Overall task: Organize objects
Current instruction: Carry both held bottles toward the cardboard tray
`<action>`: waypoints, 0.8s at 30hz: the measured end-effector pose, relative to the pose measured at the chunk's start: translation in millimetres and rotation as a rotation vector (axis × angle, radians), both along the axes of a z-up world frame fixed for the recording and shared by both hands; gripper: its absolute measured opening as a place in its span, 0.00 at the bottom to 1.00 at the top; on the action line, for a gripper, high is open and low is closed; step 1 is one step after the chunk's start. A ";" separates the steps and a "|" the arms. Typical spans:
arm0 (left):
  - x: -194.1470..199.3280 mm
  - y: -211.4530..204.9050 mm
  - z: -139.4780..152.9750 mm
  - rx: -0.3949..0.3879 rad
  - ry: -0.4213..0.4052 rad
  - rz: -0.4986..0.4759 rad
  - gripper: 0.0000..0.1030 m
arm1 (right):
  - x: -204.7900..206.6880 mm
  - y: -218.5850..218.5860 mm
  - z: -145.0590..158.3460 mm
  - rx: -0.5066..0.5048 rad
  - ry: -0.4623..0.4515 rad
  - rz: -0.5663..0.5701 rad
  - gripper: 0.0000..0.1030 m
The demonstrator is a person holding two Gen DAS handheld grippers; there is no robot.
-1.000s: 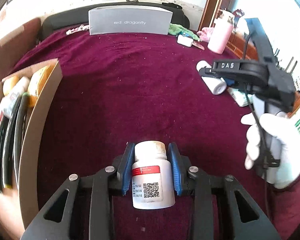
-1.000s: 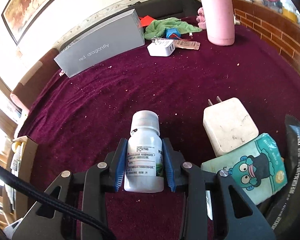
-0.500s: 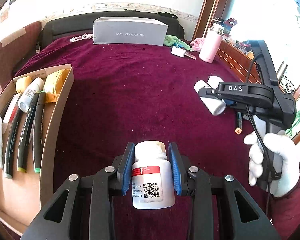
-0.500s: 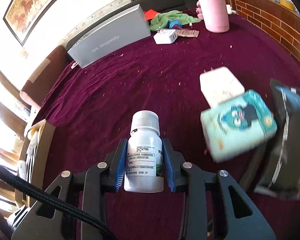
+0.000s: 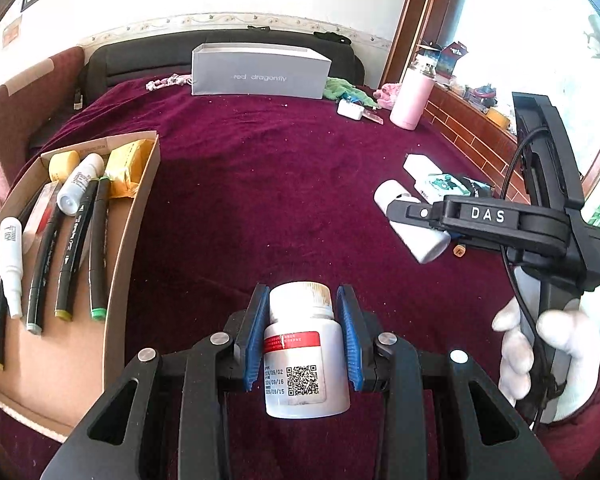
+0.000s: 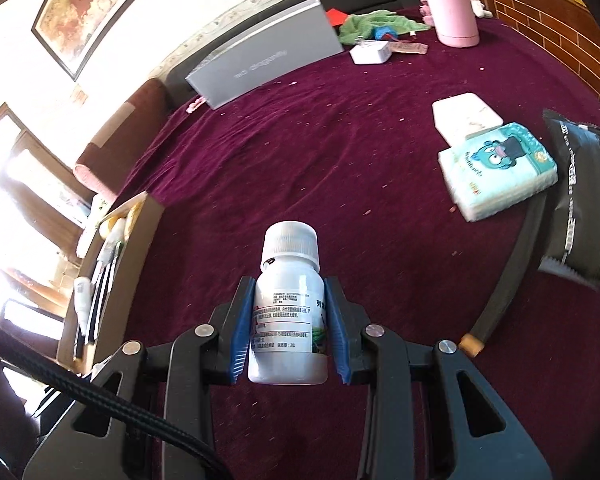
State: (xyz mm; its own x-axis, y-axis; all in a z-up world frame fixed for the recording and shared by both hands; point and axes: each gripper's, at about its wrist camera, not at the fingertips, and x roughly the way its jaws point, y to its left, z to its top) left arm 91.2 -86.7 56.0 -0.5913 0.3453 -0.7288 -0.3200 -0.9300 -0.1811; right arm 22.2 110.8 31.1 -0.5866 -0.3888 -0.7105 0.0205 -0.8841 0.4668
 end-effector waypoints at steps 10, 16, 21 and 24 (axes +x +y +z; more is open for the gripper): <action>10.4 -28.6 4.2 0.048 0.007 0.025 0.28 | 15.3 -38.7 -0.8 -0.020 -0.010 0.070 0.31; 13.3 -50.0 3.2 0.074 -0.001 0.060 0.28 | 20.4 -65.3 4.3 -0.021 -0.002 0.130 0.31; 16.5 -64.2 9.4 0.090 0.014 0.082 0.28 | 24.4 -81.0 13.0 -0.032 0.009 0.170 0.31; 18.5 -70.6 15.4 0.094 0.032 0.091 0.28 | 26.5 -90.5 18.4 -0.032 0.018 0.190 0.32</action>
State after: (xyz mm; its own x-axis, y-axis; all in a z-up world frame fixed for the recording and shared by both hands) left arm 109.7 -157.3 71.4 -0.6458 0.3549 -0.6760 -0.2418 -0.9349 -0.2598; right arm 48.6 20.3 49.6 -0.5125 -0.5158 -0.6865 0.1944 -0.8484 0.4923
